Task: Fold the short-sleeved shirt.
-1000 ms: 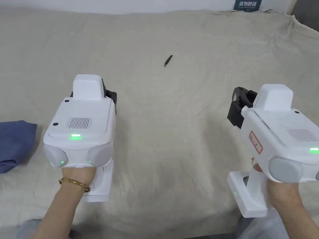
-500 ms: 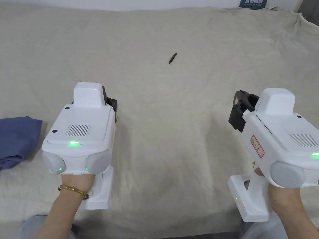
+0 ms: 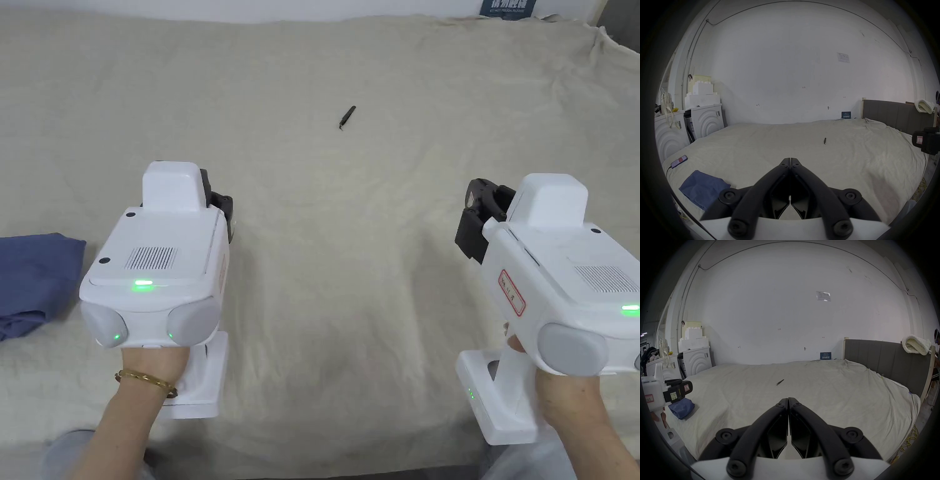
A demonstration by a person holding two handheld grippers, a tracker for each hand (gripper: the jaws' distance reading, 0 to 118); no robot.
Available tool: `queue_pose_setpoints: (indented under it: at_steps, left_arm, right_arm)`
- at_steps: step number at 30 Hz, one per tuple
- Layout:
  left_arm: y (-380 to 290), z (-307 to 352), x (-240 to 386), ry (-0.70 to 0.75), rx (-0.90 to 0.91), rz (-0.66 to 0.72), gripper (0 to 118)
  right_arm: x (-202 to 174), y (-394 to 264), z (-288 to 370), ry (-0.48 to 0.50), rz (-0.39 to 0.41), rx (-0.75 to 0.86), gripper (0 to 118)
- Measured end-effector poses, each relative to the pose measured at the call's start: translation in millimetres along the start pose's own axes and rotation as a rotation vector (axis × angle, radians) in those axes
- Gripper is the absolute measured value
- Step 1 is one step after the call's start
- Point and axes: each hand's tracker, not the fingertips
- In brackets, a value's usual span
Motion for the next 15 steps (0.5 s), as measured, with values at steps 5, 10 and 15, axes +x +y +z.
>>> queue_pose_setpoints:
  at_steps: [5, 10, 15]
  left_arm:
    - [0.3, -0.5, -1.5, 0.002, 0.001, 0.001, 0]
    - [-1.4, -1.3, -3.1, 0.009, -0.002, 0.005, 0]
    - [-1.8, -0.1, -3.1, 0.011, 0.0, 0.005, 0]
  right_arm:
    - [-2.7, 2.2, 1.2, 0.003, 0.009, 0.003, 0]
    - [-3.8, 3.0, 1.5, 0.009, 0.014, 0.007, 0]
    - [-5.6, 3.9, 1.6, 0.01, 0.018, 0.012, 0]
